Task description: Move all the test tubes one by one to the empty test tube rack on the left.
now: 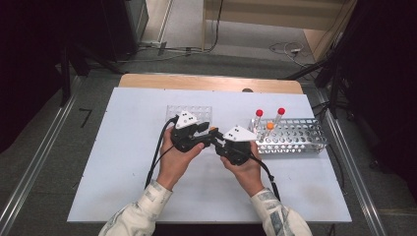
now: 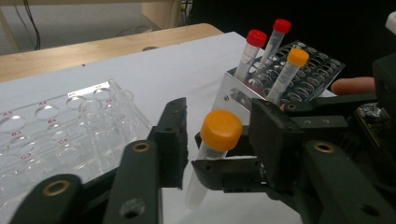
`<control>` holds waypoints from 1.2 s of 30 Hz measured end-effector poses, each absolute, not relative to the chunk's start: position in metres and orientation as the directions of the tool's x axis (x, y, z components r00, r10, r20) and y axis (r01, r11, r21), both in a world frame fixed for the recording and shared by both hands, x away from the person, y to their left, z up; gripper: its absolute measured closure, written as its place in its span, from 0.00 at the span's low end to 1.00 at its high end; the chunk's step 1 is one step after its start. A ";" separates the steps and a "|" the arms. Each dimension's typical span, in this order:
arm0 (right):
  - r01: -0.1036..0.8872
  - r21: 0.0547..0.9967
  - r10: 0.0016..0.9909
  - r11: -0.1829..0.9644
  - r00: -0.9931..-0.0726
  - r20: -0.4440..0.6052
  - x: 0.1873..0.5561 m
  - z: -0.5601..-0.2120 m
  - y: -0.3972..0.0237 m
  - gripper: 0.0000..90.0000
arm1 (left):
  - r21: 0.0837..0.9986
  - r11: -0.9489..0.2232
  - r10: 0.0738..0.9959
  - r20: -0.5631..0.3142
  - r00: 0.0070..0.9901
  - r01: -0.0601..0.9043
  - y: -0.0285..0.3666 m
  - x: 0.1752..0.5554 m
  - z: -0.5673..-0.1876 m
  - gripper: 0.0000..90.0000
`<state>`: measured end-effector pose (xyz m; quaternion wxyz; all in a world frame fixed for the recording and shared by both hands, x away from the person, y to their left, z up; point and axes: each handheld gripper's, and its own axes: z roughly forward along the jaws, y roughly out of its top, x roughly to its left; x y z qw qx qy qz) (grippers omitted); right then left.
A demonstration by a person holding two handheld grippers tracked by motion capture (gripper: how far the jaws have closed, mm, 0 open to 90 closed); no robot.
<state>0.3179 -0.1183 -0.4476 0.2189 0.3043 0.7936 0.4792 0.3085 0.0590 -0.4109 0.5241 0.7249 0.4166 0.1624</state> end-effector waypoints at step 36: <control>0.289 0.898 0.664 0.331 -0.748 -0.004 0.302 -0.437 -0.135 0.36 | 0.914 -0.092 0.827 -0.151 0.541 0.395 0.083 0.319 -0.391 0.79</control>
